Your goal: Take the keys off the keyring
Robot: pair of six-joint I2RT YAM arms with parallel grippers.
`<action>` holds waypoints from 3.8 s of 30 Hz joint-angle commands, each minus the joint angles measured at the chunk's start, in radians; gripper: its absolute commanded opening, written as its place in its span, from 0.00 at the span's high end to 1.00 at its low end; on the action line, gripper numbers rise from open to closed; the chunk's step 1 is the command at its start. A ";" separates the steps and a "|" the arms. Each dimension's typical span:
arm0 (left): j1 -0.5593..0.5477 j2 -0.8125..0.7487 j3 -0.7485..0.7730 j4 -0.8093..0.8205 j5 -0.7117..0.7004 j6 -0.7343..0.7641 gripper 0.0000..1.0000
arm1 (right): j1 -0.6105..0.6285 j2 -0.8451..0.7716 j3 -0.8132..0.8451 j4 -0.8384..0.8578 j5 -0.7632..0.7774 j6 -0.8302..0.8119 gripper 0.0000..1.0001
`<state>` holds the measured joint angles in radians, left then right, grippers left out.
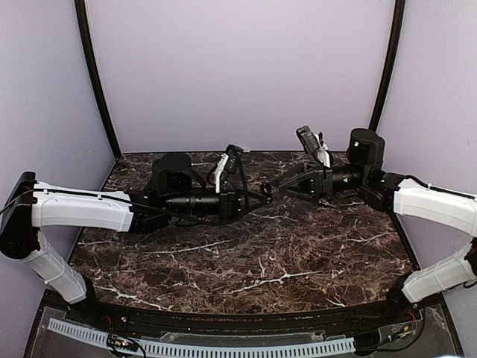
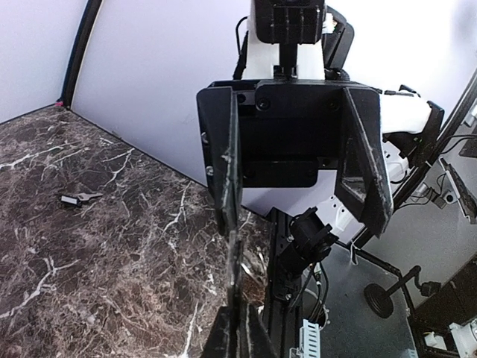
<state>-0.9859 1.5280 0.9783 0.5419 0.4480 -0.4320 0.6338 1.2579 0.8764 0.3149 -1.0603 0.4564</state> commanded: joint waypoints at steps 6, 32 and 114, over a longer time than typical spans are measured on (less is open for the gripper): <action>0.006 -0.042 0.013 -0.042 -0.029 -0.042 1.00 | 0.012 0.044 -0.057 0.041 0.051 -0.010 0.60; 0.030 -0.002 0.000 -0.029 -0.035 -0.135 1.00 | 0.031 0.125 -0.104 0.239 -0.019 0.125 0.81; -0.082 -0.006 -0.190 0.209 -0.230 0.622 0.53 | 0.084 0.373 0.400 -1.495 0.514 -0.204 1.00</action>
<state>-1.0698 1.5108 0.7643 0.6590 0.2222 0.1314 0.7025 1.6367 1.2610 -1.0851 -0.6037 0.2752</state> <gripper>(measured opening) 0.476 0.007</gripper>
